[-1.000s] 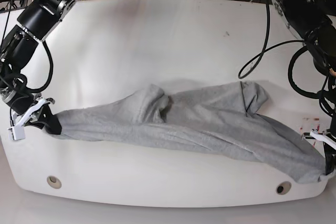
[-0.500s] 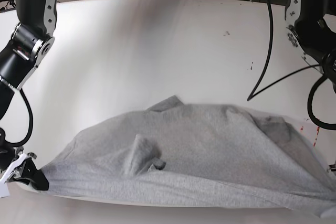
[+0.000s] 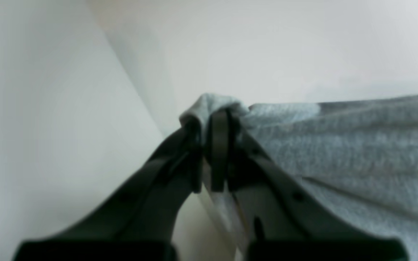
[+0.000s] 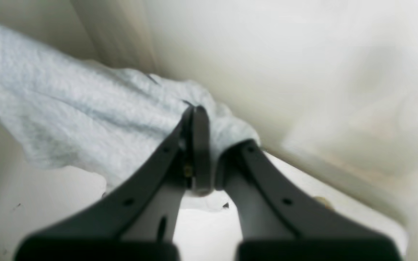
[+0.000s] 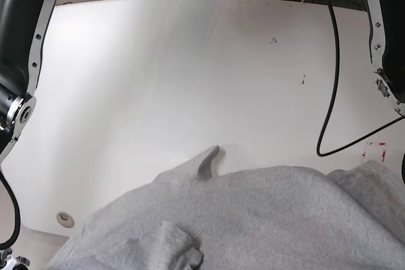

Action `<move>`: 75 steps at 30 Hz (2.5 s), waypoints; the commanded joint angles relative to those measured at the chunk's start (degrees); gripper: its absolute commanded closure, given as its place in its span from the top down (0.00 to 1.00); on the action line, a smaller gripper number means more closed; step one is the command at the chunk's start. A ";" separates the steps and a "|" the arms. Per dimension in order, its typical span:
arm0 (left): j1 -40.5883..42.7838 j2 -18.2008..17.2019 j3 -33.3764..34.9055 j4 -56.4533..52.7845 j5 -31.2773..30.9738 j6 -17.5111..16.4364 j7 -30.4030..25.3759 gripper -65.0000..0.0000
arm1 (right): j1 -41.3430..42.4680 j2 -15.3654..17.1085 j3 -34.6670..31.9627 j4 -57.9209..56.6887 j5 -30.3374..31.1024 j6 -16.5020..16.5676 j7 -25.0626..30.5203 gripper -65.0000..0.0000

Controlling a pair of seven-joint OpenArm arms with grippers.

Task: Fold the T-shirt properly
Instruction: 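Lift the shirt with both grippers and shake it out taut, then lay the shirt flat with both grippers, pulling it smooth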

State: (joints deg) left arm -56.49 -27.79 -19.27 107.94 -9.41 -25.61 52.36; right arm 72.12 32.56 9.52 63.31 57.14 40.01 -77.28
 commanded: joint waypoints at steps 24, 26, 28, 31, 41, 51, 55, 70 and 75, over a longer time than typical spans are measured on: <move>26.03 3.57 -0.91 2.08 0.31 0.68 -0.97 0.00 | -26.36 5.82 6.61 9.70 1.18 -0.01 0.04 0.00; 30.34 4.01 -2.40 3.05 0.31 0.68 -1.06 0.00 | -31.81 5.11 8.99 12.25 1.18 -0.01 0.04 0.00; 33.24 5.51 -3.55 3.05 0.31 0.68 -1.24 0.00 | -36.03 3.53 11.71 14.10 1.18 -0.01 0.04 0.00; 37.28 8.32 -5.39 3.66 0.31 0.59 -1.24 0.00 | -41.92 1.95 14.44 16.30 1.18 -0.01 0.04 0.00; 52.67 12.54 -6.80 6.21 0.22 0.59 -1.24 0.00 | -57.48 -4.20 19.89 24.30 1.18 -0.01 0.04 0.00; 64.18 16.76 -13.13 6.21 0.31 -0.81 -1.24 0.00 | -70.31 -7.90 24.28 28.96 1.18 -0.01 0.04 0.00; 68.49 17.11 -15.41 6.13 0.66 -6.88 -1.24 0.00 | -75.15 -8.78 24.72 29.04 1.18 -0.01 0.04 0.00; 85.28 16.76 -24.47 3.40 0.84 -14.39 -1.24 0.00 | -88.86 -13.17 27.54 28.78 0.75 -0.01 0.40 0.00; 87.83 16.41 -24.91 0.15 0.75 -14.39 -1.24 0.00 | -91.15 -14.93 27.54 29.04 0.75 -0.01 0.40 0.00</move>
State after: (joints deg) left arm 31.11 -10.22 -43.44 107.98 -8.62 -40.18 51.83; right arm -18.33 17.50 36.56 91.26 56.99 39.88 -77.25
